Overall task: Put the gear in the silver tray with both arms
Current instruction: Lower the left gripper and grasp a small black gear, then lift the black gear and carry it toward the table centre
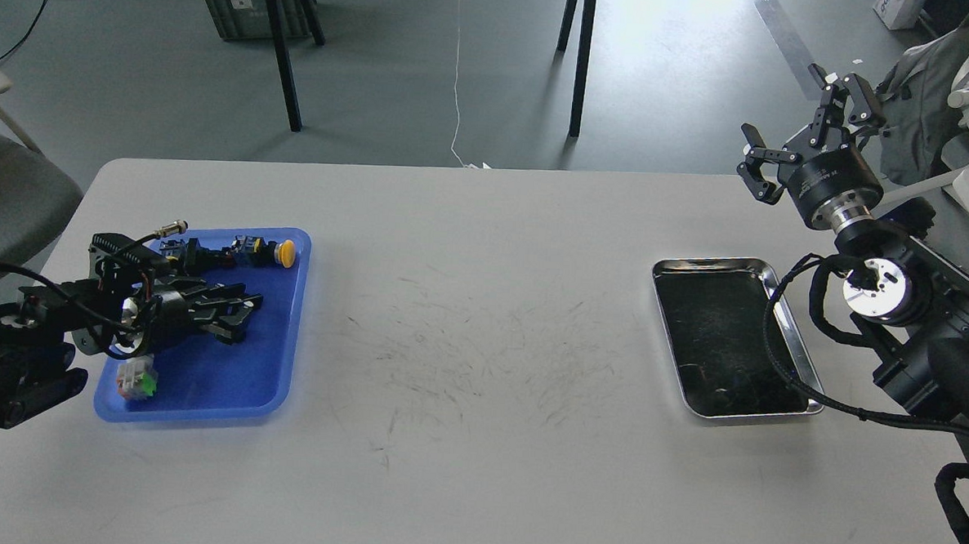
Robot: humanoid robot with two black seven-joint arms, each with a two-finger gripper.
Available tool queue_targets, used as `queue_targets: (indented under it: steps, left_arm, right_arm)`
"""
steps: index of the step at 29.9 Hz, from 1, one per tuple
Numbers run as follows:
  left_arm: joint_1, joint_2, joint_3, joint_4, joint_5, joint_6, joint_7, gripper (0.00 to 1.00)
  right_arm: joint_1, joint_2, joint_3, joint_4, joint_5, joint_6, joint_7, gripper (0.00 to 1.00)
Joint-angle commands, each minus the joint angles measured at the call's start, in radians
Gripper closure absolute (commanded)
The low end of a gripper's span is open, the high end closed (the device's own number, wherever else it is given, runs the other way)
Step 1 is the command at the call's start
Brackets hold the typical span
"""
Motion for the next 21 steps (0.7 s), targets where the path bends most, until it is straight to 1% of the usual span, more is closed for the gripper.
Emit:
queue_targets:
  steps: [1,3,11,17,21]
  left_arm:
    - [0.001,0.002,0.0,-0.001,-0.001,-0.002,0.0,0.73]
    - [-0.004,0.007,0.0,-0.005,-0.004,-0.001,0.0,0.75]
    - [-0.007,0.017,-0.01,-0.017,-0.011,-0.002,0.0,0.75]
    - [-0.018,0.054,-0.023,-0.033,-0.017,-0.005,0.0,0.75]
    - [-0.041,0.092,-0.052,-0.076,-0.017,-0.009,0.0,0.75]
  right_arm:
    - [0.0,0.001,0.0,0.0,0.0,-0.001,0.0,0.01]
    - [0.0,0.001,0.0,0.0,0.0,0.001,0.0,0.01]
    - [0.0,0.0,0.0,0.0,0.0,-0.001,0.0,0.01]
    - [0.0,0.001,0.0,0.0,0.0,-0.001,0.0,0.01]
    - [0.0,0.001,0.0,0.0,0.0,-0.001,0.0,0.01]
